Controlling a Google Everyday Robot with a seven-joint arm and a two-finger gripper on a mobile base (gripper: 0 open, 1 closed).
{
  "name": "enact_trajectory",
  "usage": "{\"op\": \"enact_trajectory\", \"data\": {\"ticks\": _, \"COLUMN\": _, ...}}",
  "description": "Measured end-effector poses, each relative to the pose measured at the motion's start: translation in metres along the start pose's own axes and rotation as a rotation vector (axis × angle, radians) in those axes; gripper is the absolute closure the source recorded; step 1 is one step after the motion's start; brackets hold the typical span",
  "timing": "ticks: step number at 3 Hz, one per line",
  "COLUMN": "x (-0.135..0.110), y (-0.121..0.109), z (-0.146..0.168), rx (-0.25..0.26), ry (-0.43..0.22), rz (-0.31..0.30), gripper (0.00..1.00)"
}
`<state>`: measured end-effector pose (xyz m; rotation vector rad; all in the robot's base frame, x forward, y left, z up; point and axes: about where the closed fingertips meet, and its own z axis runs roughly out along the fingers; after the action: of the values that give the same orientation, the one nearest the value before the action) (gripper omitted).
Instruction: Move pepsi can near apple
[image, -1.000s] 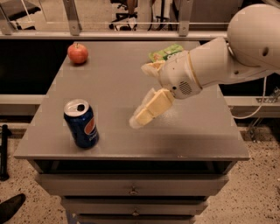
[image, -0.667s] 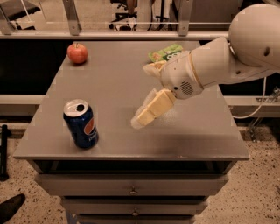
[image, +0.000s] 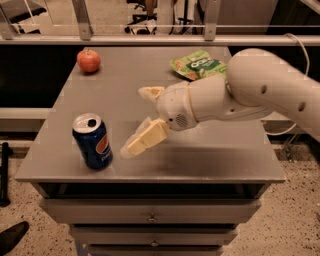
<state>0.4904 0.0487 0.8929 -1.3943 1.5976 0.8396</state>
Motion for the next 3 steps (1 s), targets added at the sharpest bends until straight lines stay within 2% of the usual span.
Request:
{"op": "enact_trajectory", "data": {"ticks": 2, "x": -0.003, "y": 0.007, "z": 0.07, "rx": -0.059, "ry": -0.175, "rz": 0.033, "gripper": 0.0}}
{"op": "enact_trajectory", "data": {"ticks": 3, "x": -0.007, "y": 0.017, "z": 0.08, "rx": -0.066, "ry": -0.233, "rz": 0.06, "gripper": 0.0}}
